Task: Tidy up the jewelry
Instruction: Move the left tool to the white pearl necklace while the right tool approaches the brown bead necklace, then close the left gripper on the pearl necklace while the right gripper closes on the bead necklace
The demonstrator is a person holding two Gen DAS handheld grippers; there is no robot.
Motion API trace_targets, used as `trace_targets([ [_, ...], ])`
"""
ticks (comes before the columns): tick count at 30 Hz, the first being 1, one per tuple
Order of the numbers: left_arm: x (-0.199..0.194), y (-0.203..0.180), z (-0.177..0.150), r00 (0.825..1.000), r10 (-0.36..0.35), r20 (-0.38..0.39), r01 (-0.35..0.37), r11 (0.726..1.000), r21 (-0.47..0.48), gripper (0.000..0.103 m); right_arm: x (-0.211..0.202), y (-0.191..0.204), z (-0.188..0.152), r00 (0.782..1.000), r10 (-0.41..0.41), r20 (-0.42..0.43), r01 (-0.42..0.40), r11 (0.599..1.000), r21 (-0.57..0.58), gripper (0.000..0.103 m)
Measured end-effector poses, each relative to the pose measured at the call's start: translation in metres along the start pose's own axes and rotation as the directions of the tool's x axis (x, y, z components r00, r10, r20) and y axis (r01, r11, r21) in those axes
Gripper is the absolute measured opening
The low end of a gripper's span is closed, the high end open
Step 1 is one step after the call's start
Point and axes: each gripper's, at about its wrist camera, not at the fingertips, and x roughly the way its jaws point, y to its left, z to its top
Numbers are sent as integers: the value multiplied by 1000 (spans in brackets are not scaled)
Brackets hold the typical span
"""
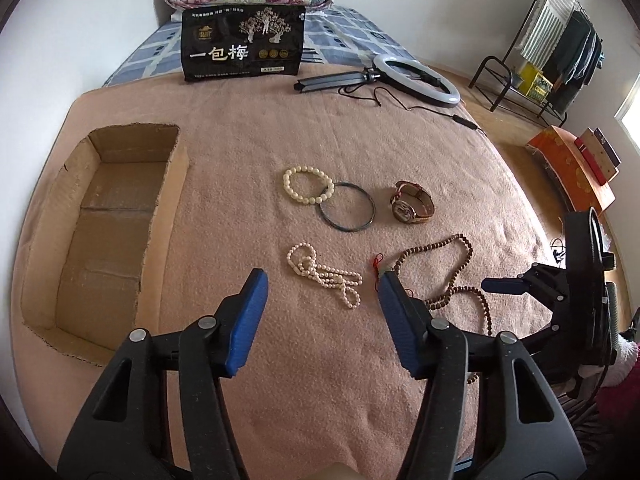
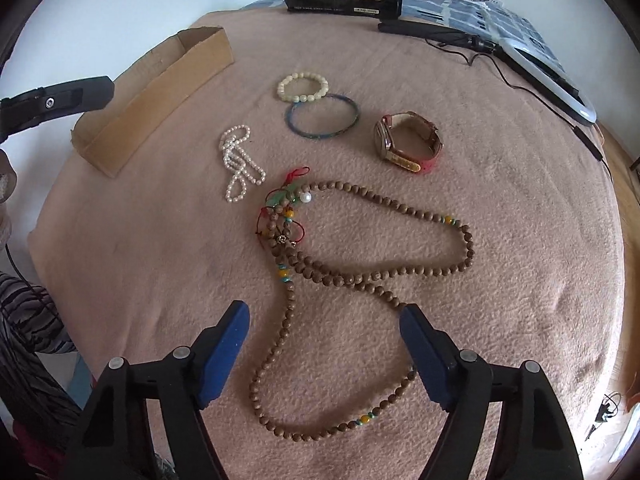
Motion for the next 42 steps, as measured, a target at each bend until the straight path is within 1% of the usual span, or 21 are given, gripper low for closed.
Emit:
trace_targets([
  [3,16,1,3,1000,-1,-30,0,1000,-27,56,-1,-3,7,999,24,27,-23,999,-25,80],
  [6,28,1,4,999,2,-51,-3,1000,-31,55,-1,3,14,998,43,42,-40,997,-71,80],
  [8,35,0,3,998,6,-64,-8,1000,-24,52,8,10,17,998,53,30,-49,993,-106,80],
  [10,42,1,3,997,2,-81,-5,1000,-31,52,15,18,17,999,50,12,-47,987,-152,78],
  [13,58,8,2,992,-21,-127,10,996,-84,51,24,26,18,999,38,-14,-40,980,-196,75],
  [15,67,13,2,988,-37,-153,19,992,-123,50,30,24,18,999,26,-31,-31,980,-194,74],
  [18,77,18,5,985,-46,-167,19,987,-162,50,37,16,18,998,-2,-57,-8,983,-185,70],
  [21,87,21,8,980,-67,-185,29,979,-200,50,42,11,19,997,-38,-71,24,982,-189,61],
  [25,109,25,8,972,-72,-225,14,969,-248,50,43,4,23,996,-58,-73,45,984,-170,61],
  [29,125,28,8,968,-43,-248,-27,962,-273,50,46,4,25,995,-68,-73,53,981,-185,61],
  [34,134,26,13,972,-1,-236,-63,962,-265,50,48,8,20,994,-82,-69,66,976,-207,62],
  [36,138,22,12,972,21,-232,-79,968,-240,50,49,9,21,993,-92,-69,75,973,-219,62],
  [38,140,14,13,973,59,-223,-103,976,-192,50,51,9,23,992,-101,-71,83,971,-225,61],
  [39,140,12,13,973,78,-216,-116,979,-170,49,51,9,24,992,-108,-71,89,970,-227,59],
  [40,141,10,13,974,89,-210,-123,980,-156,47,52,8,25,991,-115,-70,97,969,-227,55],
  [41,141,9,12,973,108,-203,-138,980,-142,41,52,7,26,990,-121,-70,102,969,-225,52],
  [42,140,9,11,973,117,-197,-145,981,-133,36,50,7,25,990,-125,-69,107,970,-219,47],
])
